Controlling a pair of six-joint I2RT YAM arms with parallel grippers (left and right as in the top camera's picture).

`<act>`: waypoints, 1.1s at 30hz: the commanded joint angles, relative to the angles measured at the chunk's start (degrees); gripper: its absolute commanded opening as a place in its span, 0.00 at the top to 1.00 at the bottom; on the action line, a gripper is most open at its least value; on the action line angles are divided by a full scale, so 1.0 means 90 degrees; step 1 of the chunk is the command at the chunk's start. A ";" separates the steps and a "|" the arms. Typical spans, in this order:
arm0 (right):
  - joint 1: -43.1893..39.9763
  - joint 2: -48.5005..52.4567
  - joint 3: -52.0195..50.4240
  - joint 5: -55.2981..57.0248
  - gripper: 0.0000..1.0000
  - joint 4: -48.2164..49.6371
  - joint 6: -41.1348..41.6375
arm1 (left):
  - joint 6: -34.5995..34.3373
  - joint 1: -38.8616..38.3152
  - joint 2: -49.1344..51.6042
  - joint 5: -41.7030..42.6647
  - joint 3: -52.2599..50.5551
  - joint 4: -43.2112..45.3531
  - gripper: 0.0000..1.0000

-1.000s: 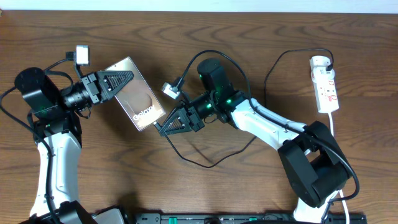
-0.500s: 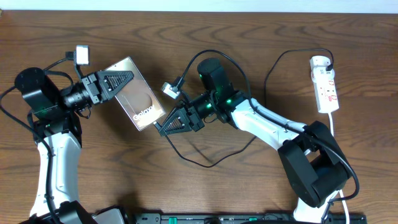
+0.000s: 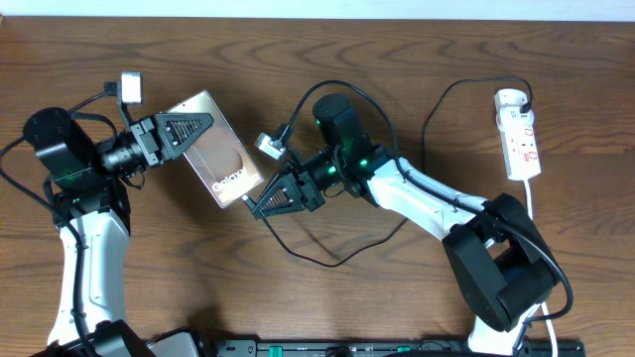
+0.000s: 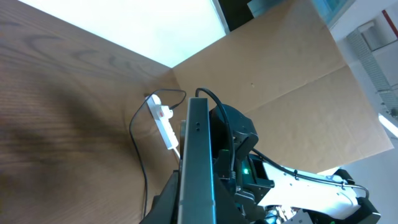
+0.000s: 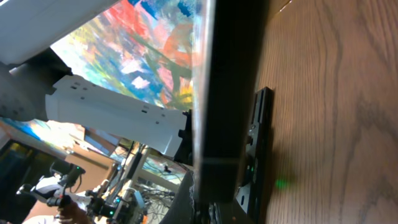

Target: Plug charger to phone and switch on socket

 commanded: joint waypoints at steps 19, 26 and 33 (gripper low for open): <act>0.0032 -0.0046 0.0000 -0.0158 0.99 0.0058 0.0005 | -0.0143 -0.0010 -0.0012 0.0080 -0.0121 0.0019 0.93; 0.0032 -0.0046 0.0000 -0.0160 0.99 0.0058 0.0000 | -0.0240 -0.0007 -0.0012 0.0070 -0.0121 0.0019 0.93; 0.0044 -0.0046 0.0000 -0.0160 0.99 0.0051 0.0002 | -0.0396 -0.0010 -0.0012 -0.0039 -0.0121 0.0066 0.92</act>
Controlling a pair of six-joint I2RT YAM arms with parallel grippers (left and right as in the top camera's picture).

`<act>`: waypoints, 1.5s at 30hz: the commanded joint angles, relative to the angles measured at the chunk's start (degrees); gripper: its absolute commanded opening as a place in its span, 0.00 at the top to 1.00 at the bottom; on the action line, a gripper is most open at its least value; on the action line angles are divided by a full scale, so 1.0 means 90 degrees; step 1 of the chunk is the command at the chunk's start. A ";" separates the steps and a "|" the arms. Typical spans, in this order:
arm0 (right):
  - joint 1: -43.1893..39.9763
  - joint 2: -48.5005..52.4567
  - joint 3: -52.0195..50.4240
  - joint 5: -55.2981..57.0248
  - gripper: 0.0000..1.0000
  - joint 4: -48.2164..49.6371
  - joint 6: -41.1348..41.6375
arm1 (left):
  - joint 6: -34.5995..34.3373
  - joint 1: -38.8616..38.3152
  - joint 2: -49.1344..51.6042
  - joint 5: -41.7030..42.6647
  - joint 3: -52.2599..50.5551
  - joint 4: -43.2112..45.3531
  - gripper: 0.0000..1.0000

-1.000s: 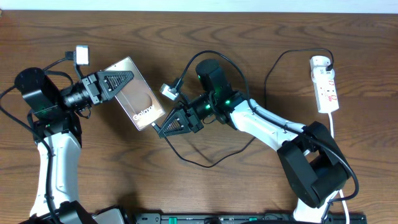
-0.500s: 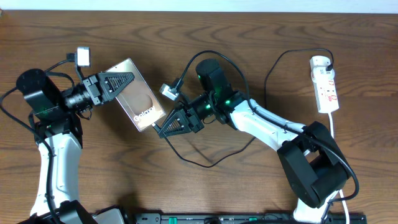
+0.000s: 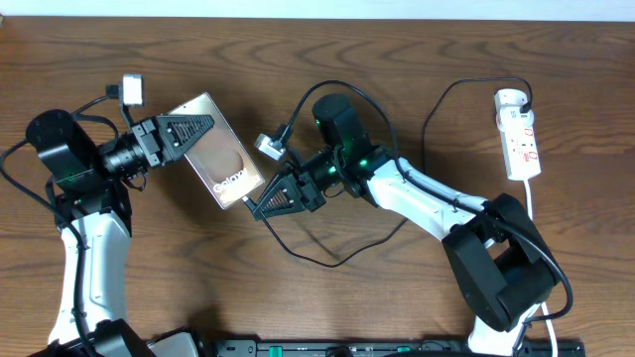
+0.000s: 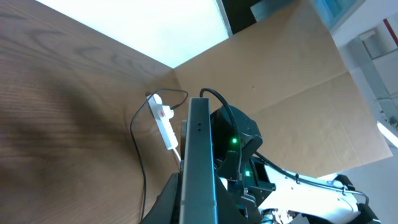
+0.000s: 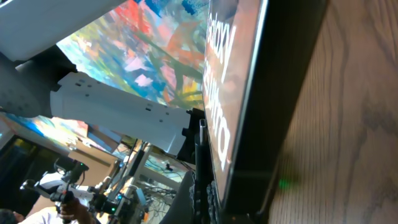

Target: Plug charger to phone and switch on socket

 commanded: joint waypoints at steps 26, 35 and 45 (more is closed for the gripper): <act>0.0000 -0.0046 0.0000 -0.0036 0.99 0.0017 0.0005 | -0.0236 -0.0010 -0.0012 0.0092 -0.0027 0.0087 0.93; -0.0058 -0.0046 0.0000 -0.0039 0.99 0.0017 0.0005 | -0.0231 -0.0010 -0.0012 0.0228 -0.0027 0.0090 0.93; -0.0066 -0.0046 0.0000 -0.0039 0.99 0.0019 0.0005 | -0.0158 -0.0010 -0.0012 0.0226 -0.0027 0.0090 0.93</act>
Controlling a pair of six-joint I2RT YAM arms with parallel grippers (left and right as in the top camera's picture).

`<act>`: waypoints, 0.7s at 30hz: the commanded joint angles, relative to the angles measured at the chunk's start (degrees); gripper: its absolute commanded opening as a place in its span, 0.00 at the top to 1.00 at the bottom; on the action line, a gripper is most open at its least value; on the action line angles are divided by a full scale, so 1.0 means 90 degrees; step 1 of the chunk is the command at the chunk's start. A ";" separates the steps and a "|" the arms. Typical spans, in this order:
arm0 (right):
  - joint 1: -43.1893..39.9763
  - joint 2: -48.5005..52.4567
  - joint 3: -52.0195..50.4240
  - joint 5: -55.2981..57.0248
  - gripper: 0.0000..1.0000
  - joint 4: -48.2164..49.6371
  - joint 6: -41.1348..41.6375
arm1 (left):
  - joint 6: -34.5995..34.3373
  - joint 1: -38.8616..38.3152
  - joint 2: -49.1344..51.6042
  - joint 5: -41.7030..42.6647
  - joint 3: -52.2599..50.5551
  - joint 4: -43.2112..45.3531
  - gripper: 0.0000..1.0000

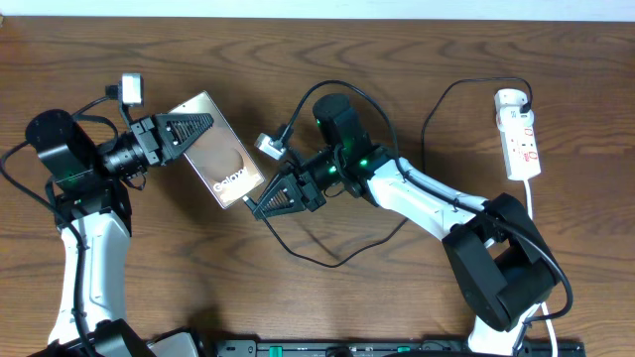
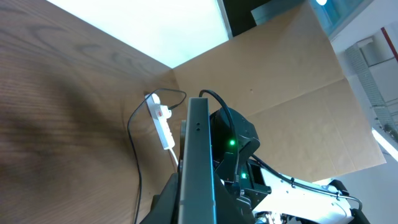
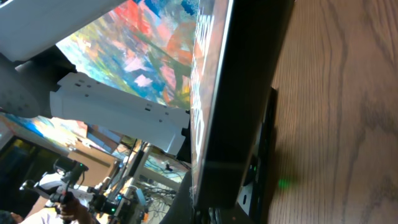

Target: Plug charger to phone and switch on socket

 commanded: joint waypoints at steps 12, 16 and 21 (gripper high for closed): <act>-0.0124 -0.0046 0.0000 -0.0044 0.99 0.0017 0.0002 | 0.0219 -0.0010 -0.0012 0.0272 -0.0027 0.0053 0.93; -0.0117 -0.0046 0.0000 -0.0041 0.99 0.0017 0.0002 | 0.0032 -0.0010 -0.0012 0.0270 -0.0027 0.0053 0.93; -0.0117 -0.0046 0.0000 -0.0039 0.99 0.0017 0.0005 | 0.0032 -0.0010 -0.0012 0.0272 -0.0027 0.0053 0.93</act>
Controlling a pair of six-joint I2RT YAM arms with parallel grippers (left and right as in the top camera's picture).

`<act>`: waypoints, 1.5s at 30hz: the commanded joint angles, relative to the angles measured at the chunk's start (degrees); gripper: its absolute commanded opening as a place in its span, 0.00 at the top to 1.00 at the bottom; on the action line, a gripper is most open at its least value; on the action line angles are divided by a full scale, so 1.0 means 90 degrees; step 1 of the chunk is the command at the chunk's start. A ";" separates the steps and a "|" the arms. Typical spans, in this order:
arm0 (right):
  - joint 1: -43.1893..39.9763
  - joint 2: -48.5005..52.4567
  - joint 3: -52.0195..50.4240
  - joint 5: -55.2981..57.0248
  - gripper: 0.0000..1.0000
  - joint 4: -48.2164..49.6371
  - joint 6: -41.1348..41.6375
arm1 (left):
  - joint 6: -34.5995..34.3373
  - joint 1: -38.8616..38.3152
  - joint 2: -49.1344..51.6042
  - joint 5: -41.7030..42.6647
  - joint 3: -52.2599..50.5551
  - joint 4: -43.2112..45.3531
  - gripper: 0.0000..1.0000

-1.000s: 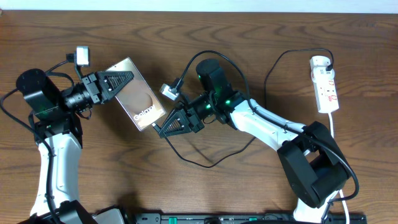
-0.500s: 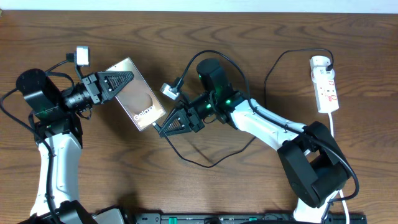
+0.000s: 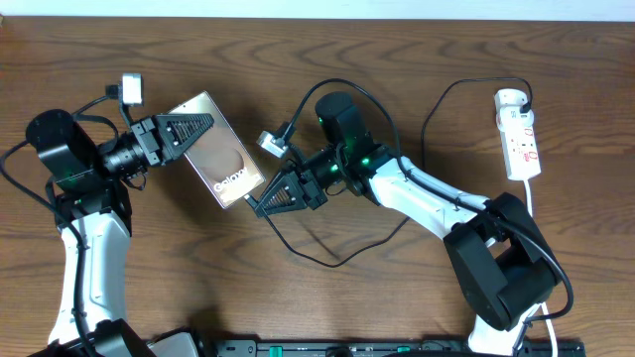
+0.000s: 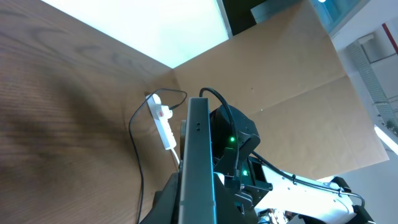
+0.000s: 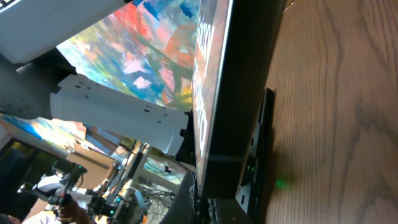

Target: Plug charger to phone and switch on socket

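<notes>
The phone [image 3: 220,157], screen up with a Galaxy logo, is held off the wooden table [image 3: 327,317] by my left gripper [image 3: 206,124], shut on its upper end. In the left wrist view the phone [image 4: 198,155] stands edge-on between the fingers. My right gripper [image 3: 254,207] sits at the phone's lower end, shut on the charger plug, which is hidden by the fingers. In the right wrist view the phone [image 5: 233,87] fills the middle. The black cable [image 3: 327,260] loops across the table to the white power strip [image 3: 520,134] at the far right.
The power strip [image 4: 163,123] lies near the table's right edge, with another black lead curving from its top. Cable loops lie between the right arm and the strip. A brown cardboard wall stands beyond the table in the left wrist view.
Almost nothing differs. The right wrist has shifted a touch, so the phone's edge sits at a slightly different angle in its view. Both grippers hold as before.
Throughout, my left gripper has held the phone and my right gripper has stayed at its lower end. The right wrist view showed the phone edge-on, then its screen face, then edge-on again, and now much the same.
</notes>
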 commanded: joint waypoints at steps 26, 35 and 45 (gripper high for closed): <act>0.0007 -0.0046 0.0000 0.0372 0.99 0.1591 0.1392 | 0.0022 -0.0015 -0.0012 0.0260 -0.0029 0.0049 0.93; 0.0005 -0.0046 0.0002 0.0461 0.99 0.1817 0.1637 | 0.0435 -0.0017 -0.0012 0.0313 -0.0056 0.0005 0.93; 0.0005 -0.0046 0.0000 0.0593 0.99 0.2458 0.2103 | 0.0481 -0.0017 -0.0012 0.0313 -0.0131 0.0002 0.92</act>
